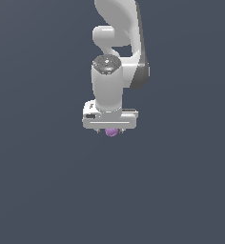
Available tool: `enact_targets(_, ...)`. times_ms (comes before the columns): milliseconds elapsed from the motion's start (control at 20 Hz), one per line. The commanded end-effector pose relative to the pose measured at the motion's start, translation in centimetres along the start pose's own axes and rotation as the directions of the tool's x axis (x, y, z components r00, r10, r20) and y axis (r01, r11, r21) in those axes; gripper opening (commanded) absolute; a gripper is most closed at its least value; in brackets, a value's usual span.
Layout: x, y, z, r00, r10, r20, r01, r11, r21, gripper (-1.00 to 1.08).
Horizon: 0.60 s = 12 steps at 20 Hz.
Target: Pick up the object and move it to a goal position.
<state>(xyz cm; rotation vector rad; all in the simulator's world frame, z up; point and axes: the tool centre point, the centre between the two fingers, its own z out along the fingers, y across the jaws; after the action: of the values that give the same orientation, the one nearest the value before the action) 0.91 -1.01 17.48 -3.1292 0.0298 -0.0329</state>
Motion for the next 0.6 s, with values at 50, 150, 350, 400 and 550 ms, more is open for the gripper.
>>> enact_targets(50,0.0,0.1,0.0,1.000,0.001,0.000,-0.001,1.000,0.000,1.00)
enact_targets(150,0.1,0.5,-0.2,1.000,0.011,-0.004,-0.011,1.000,-0.001,1.00)
enact_targets(350,0.6,2.5,-1.0,0.998,0.055,-0.017,-0.055,0.998,-0.005,1.00)
enact_targets(400,0.7,2.9,-1.2,0.998,0.063,-0.020,-0.063,0.998,-0.006,1.00)
enact_targets(550,0.8,3.3,-1.4,0.997,0.073,-0.023,-0.073,0.997,-0.007,1.00)
